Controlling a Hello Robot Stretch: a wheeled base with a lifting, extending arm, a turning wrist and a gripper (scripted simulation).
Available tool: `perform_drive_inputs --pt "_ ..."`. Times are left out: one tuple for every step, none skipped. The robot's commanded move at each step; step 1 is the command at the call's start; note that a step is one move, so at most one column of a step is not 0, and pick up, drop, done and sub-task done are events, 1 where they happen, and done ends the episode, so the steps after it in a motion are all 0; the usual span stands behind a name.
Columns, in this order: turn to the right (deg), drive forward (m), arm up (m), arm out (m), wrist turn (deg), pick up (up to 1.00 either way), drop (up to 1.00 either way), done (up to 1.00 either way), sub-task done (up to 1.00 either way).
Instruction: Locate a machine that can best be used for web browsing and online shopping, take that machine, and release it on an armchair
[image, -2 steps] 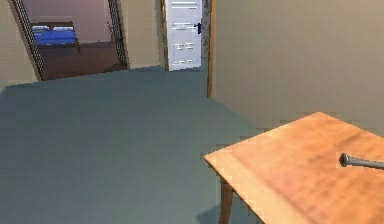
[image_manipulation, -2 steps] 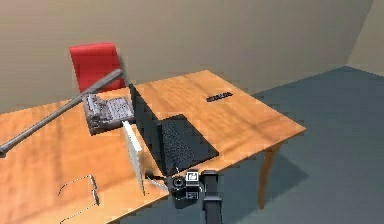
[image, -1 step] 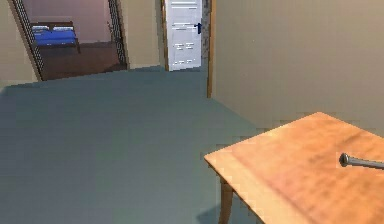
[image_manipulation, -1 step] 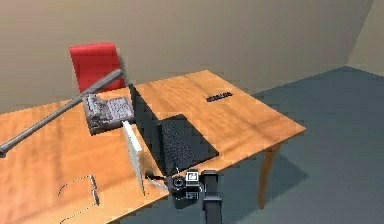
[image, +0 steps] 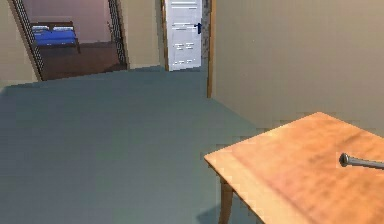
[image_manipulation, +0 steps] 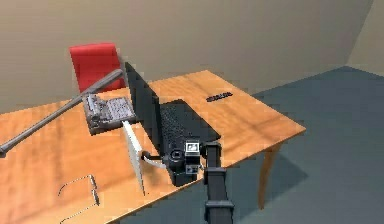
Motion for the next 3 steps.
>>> perform_drive_inputs --pt "0.0 0.00 0.20 0.00 0.0 0.00 0.00 0.00 0.00" --pt "0.0 0.00 0.00 0.00 -45.0 0.00 0.00 0.00 0.00" --pt "0.0 0.00 0.00 0.00 -45.0 0.00 0.00 0.00 0.00"
